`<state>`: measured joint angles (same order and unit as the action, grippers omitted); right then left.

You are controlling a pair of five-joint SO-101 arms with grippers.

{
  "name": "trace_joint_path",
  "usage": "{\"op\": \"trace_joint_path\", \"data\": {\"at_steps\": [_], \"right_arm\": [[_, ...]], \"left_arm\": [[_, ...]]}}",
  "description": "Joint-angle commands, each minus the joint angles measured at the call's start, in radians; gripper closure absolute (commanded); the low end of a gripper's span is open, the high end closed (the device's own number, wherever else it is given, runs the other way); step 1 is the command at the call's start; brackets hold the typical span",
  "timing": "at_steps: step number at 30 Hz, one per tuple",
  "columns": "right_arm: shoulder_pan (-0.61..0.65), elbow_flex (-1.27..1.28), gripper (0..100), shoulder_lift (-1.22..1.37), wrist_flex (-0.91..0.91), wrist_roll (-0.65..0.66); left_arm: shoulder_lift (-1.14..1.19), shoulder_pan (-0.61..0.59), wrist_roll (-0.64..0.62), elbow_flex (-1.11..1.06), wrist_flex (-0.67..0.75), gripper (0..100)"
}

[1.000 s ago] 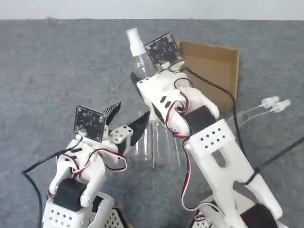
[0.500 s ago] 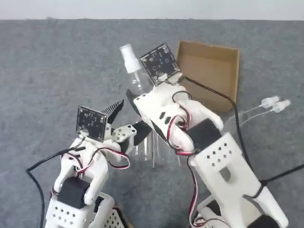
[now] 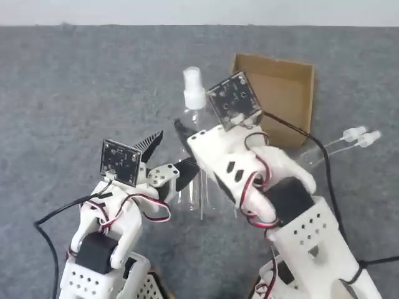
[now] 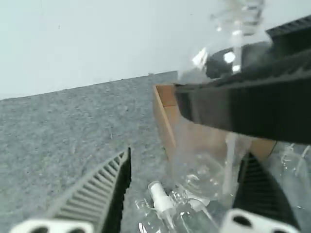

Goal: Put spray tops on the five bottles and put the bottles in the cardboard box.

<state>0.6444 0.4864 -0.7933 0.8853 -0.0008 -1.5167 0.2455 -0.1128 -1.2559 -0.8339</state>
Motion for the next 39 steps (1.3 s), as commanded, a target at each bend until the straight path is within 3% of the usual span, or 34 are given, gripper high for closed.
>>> {"op": "trace_joint_path", "data": {"at_steps": [1, 9, 15, 24, 28, 39], "right_arm": [[-0.124, -0.029, 99.3, 0.012, -0.087, -0.005], [-0.366, -0.161, 99.3, 0.417, -0.407, -0.011], [-0.438, -0.288, 99.3, 0.72, -0.627, -0.006], [-0.452, -0.546, 99.3, 1.127, -0.805, -0.008], [-0.458, -0.661, 99.3, 1.273, -0.799, -0.009], [-0.486, -0.735, 99.3, 1.412, -0.808, -0.012]], "left_arm": [[-0.011, -0.002, -0.011, 0.004, 0.025, 68], [-0.012, -0.006, 0.06, -0.022, 0.032, 78], [-0.012, -0.071, 0.052, -0.039, 0.04, 100], [-0.012, -0.084, 0.052, -0.076, 0.087, 99], [-0.012, -0.084, 0.052, -0.076, 0.087, 99], [-0.012, -0.083, 0.052, -0.076, 0.087, 99]]}}
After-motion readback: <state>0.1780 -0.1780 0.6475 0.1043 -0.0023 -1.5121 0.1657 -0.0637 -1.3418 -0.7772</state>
